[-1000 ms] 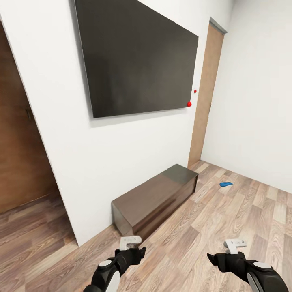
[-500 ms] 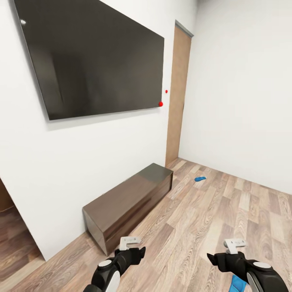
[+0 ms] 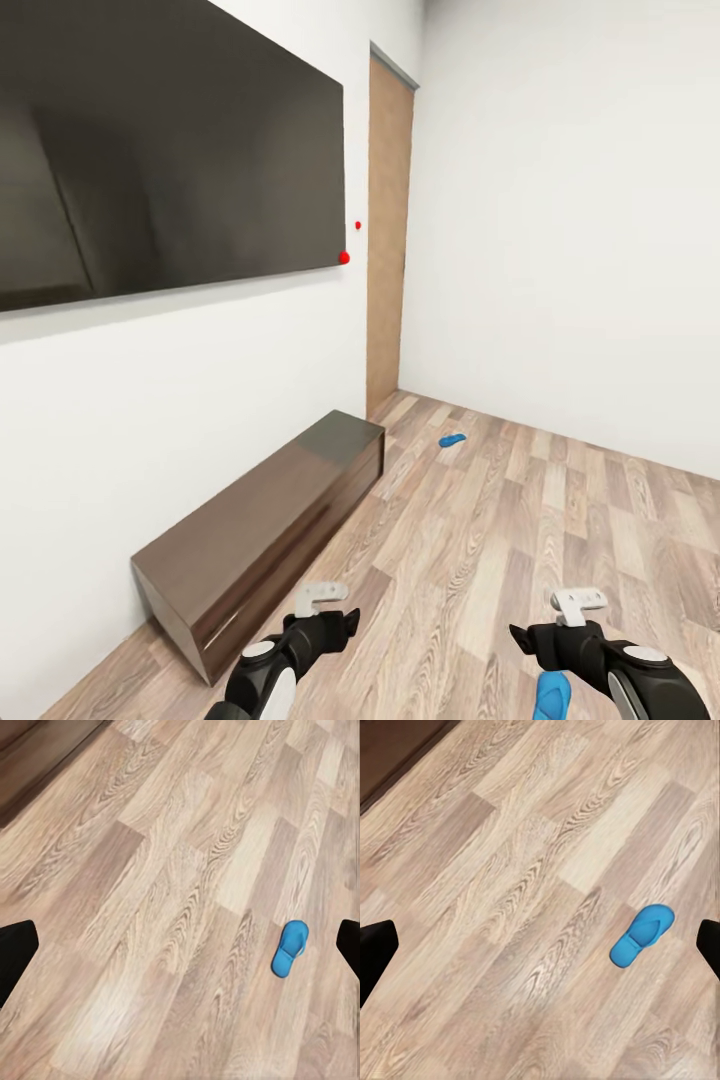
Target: In the bedroom, move the book from the bed onto either nightstand, and place the two sandals side by side next to the bed.
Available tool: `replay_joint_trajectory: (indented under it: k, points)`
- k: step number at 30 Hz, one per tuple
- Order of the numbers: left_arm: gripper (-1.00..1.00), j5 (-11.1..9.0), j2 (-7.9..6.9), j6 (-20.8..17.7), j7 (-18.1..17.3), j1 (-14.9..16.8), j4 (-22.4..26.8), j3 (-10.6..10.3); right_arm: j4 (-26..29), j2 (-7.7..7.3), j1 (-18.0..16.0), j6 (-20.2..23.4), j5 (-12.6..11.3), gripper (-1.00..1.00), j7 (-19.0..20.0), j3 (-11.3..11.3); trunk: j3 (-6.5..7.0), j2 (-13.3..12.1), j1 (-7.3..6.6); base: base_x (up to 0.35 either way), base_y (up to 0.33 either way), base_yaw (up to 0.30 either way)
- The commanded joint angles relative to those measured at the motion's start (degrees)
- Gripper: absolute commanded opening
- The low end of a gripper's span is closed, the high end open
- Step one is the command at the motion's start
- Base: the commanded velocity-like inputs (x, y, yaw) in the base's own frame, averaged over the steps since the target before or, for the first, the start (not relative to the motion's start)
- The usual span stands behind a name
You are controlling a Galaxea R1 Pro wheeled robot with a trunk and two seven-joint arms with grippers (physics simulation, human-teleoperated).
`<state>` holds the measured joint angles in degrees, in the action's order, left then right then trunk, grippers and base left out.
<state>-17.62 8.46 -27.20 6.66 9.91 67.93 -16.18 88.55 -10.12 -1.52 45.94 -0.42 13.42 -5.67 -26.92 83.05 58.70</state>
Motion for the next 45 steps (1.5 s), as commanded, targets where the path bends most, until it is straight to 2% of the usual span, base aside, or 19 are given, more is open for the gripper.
replay_joint_trajectory:
  k: [1,29,45]
  points:
    - [1.0,-0.6,-0.02,-0.2,0.5,0.0,0.1,-0.1,0.0,0.0,-0.1,0.3,0.0,1.0,0.2,0.0,-0.07,0.0,0.03,0.314,0.047,-0.268]
    - [1.0,-0.6,0.06,-0.2,0.4,0.0,-0.8,-0.2,0.0,0.14,-0.1,0.3,0.0,1.0,0.2,0.0,-0.07,0.0,0.03,0.288,0.173,-0.268]
    - [1.0,-0.5,0.06,-0.2,1.3,0.0,-0.8,-0.1,0.0,0.27,-0.1,0.3,0.0,1.0,0.2,0.0,-0.07,0.0,0.03,0.06,0.042,-0.268]
